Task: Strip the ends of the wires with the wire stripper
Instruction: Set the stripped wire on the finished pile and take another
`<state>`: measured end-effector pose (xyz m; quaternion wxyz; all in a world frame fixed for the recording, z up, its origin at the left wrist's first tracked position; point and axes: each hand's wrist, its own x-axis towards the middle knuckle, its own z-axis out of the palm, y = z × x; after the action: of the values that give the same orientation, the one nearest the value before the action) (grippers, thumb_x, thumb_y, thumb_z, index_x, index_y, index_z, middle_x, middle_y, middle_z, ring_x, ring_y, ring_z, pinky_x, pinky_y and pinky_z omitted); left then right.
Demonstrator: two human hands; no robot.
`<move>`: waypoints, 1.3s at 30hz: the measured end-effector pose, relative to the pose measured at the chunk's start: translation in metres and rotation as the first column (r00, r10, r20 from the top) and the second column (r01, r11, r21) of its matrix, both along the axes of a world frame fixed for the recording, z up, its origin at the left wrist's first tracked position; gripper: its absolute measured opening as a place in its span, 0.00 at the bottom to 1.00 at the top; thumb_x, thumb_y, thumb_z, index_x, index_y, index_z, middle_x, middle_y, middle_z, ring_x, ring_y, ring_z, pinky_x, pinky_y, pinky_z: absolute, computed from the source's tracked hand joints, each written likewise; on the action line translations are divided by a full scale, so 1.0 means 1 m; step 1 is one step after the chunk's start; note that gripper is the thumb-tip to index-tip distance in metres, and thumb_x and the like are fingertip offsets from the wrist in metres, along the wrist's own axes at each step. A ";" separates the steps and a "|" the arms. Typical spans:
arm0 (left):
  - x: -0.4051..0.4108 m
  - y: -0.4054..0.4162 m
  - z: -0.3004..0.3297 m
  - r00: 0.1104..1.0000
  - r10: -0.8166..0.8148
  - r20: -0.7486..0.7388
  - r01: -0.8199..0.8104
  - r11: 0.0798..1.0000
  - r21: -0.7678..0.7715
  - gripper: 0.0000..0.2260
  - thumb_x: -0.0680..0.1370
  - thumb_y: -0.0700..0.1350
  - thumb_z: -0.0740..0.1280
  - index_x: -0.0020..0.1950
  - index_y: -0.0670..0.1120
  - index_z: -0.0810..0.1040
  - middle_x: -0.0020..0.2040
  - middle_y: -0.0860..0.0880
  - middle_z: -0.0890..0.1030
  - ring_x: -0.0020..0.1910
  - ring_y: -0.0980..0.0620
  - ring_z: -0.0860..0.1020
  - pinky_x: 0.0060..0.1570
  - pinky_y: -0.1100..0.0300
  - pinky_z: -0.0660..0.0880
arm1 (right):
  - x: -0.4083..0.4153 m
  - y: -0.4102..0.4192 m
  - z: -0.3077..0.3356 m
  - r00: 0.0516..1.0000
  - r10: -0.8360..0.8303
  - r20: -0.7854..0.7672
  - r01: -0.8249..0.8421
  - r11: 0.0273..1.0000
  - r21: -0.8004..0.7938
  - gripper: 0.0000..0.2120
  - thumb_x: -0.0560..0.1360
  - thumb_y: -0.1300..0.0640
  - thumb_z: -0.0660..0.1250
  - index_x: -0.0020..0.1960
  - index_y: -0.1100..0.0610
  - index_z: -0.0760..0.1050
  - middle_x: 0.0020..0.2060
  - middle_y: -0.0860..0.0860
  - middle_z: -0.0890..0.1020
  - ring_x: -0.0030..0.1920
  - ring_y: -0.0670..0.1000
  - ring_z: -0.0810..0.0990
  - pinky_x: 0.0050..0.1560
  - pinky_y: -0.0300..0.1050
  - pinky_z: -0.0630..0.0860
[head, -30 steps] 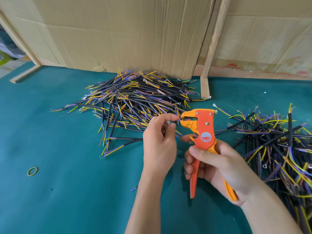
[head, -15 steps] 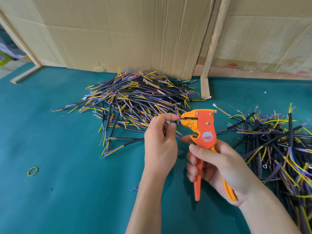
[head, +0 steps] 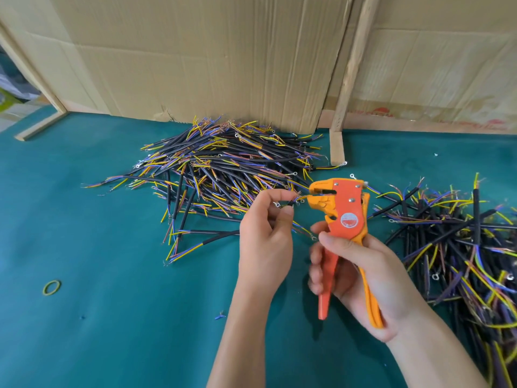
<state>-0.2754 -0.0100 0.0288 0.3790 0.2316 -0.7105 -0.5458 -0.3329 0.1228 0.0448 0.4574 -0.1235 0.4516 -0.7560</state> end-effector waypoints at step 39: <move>0.001 0.007 -0.001 0.960 -0.274 -0.058 0.276 0.888 0.367 0.10 0.84 0.41 0.62 0.52 0.43 0.84 0.44 0.45 0.86 0.25 0.52 0.65 0.25 0.64 0.65 | -0.006 0.002 0.000 0.994 -0.032 -0.108 0.030 0.999 -0.024 0.18 0.69 0.64 0.71 0.60 0.62 0.83 0.56 0.75 0.77 0.43 0.64 0.82 0.43 0.55 0.81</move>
<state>-0.2743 -0.0033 0.0274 0.2489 0.1951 -0.6191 -0.7189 -0.3389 0.1249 0.0445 0.4190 -0.1624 0.4690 -0.7603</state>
